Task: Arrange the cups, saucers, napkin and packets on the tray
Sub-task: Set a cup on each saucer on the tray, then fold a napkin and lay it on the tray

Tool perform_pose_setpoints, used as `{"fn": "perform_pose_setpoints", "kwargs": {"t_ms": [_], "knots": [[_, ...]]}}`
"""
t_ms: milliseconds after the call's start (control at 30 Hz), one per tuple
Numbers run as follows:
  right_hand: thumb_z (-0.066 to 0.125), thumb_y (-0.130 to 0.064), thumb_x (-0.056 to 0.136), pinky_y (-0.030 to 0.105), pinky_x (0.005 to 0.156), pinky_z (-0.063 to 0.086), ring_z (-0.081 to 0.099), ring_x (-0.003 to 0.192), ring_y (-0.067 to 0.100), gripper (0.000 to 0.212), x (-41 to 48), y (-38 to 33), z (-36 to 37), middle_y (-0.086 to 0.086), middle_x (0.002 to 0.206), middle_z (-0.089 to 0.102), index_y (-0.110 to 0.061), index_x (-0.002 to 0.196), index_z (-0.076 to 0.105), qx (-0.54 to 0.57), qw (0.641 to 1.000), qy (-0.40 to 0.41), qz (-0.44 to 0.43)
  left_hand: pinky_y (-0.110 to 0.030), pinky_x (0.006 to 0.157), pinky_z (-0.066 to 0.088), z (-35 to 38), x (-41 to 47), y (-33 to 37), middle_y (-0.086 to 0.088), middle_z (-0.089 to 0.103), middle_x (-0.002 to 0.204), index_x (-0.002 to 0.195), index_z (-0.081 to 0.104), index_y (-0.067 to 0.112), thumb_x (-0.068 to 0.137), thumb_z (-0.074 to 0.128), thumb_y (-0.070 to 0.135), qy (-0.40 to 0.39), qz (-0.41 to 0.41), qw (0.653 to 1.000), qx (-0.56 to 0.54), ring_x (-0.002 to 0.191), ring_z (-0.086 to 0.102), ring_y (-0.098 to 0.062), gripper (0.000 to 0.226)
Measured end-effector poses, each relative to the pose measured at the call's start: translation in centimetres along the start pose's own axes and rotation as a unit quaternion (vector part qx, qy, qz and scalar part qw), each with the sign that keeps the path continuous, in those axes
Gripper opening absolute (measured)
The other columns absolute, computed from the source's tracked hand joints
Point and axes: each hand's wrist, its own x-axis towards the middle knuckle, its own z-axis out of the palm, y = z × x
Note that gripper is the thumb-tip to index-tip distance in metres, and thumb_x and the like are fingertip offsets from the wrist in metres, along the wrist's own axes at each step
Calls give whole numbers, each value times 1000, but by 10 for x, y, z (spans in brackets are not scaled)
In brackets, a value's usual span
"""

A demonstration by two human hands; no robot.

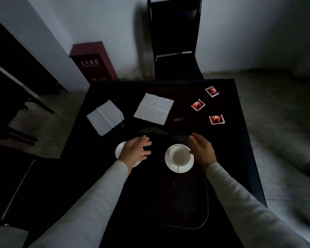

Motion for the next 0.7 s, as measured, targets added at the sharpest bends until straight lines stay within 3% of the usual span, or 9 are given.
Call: {"fn": "perform_pose_setpoints", "kwargs": {"t_ms": [133,300,400,467,533,600,633,700], "knots": [[64,-41,95,51,100,55,68,111,26,46,22,-34,13,2,116,72,-22,136,60,-59,997,-5,-50,-31,80,57,-33,31,38,-3,72,121,125,64,18,102,54,38,16,46,997,62,94,74,-21,32],[64,-37,96,43,101,54,67,113,25,47,66,-56,36,4,125,70,-22,140,57,-137,988,-20,-73,-28,81,59,-61,102,71,6,76,108,100,70,36,97,61,37,7,122,973,197,90,74,-13,10],[65,-35,96,30,96,49,65,118,25,46,101,-57,52,7,127,69,-19,139,58,-211,974,-11,-85,-22,82,54,-70,156,84,8,73,108,108,73,29,95,65,36,-11,172,938,300,97,68,-8,18],[66,-36,95,27,93,47,65,119,26,46,131,-56,65,8,127,69,-18,138,59,-251,964,0,-86,-11,74,43,-73,194,89,11,71,111,118,72,27,94,65,40,-19,186,917,352,100,62,-3,28],[66,-37,95,29,95,50,67,115,26,47,159,-54,75,8,128,69,-18,138,58,-268,960,7,-85,-8,70,35,-73,230,91,8,70,116,122,69,26,94,65,40,-14,191,908,372,99,57,-2,32],[66,-36,95,40,96,57,71,106,26,48,189,-51,88,8,127,69,-17,139,56,-272,959,18,-78,-14,77,37,-73,269,89,3,68,124,127,66,24,94,66,40,-8,183,906,382,101,56,-5,37],[67,-36,95,43,91,59,72,100,26,50,204,-49,94,8,125,69,-16,139,55,-275,958,26,-75,-19,83,39,-72,286,88,-1,67,129,131,64,22,93,66,40,-6,171,908,383,104,58,-10,41],[67,-36,95,34,66,60,70,80,19,49,228,-48,104,3,110,69,-14,137,56,-291,953,49,-64,-27,92,45,-70,315,84,-6,62,135,138,57,18,92,69,40,1,133,919,370,117,61,-20,52]]}}
